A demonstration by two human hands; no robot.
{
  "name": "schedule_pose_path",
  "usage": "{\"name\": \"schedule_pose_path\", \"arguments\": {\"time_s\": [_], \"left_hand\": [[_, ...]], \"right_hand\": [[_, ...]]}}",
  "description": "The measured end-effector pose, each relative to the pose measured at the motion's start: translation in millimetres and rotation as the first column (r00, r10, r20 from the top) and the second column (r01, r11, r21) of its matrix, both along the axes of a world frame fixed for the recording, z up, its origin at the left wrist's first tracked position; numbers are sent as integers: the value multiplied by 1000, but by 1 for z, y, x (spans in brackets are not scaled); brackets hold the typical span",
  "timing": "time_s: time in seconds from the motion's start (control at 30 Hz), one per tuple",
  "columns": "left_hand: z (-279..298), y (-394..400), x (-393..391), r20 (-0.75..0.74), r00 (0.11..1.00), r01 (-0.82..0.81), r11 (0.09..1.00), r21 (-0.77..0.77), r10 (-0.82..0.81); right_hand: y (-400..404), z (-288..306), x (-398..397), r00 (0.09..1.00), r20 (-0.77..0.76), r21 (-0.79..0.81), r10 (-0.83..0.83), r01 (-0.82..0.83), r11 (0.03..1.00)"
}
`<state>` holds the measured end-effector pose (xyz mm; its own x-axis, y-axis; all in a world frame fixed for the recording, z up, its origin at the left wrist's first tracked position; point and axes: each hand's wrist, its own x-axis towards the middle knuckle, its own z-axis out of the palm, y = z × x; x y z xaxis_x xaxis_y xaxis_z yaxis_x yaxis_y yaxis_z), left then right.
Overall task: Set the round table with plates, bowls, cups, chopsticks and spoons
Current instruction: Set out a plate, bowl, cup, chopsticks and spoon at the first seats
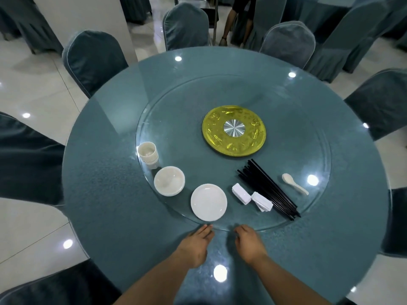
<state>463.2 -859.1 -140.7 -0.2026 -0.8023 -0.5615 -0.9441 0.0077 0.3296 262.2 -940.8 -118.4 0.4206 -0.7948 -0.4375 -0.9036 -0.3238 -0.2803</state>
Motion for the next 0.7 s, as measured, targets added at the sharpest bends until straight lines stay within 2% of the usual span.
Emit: {"name": "schedule_pose_path", "arguments": {"time_s": [0.23,0.5,0.7], "left_hand": [[5,11,17,73,991,-109,994,-3,109],[12,4,22,68,985,-158,987,1,157],[12,1,13,121,981,-153,988,-20,154]], "right_hand": [[8,-4,-1,999,5,1,-50,50,999],[9,-3,-13,984,-43,5,-176,176,984],[3,-2,-25,960,-60,-6,-274,274,962]]}}
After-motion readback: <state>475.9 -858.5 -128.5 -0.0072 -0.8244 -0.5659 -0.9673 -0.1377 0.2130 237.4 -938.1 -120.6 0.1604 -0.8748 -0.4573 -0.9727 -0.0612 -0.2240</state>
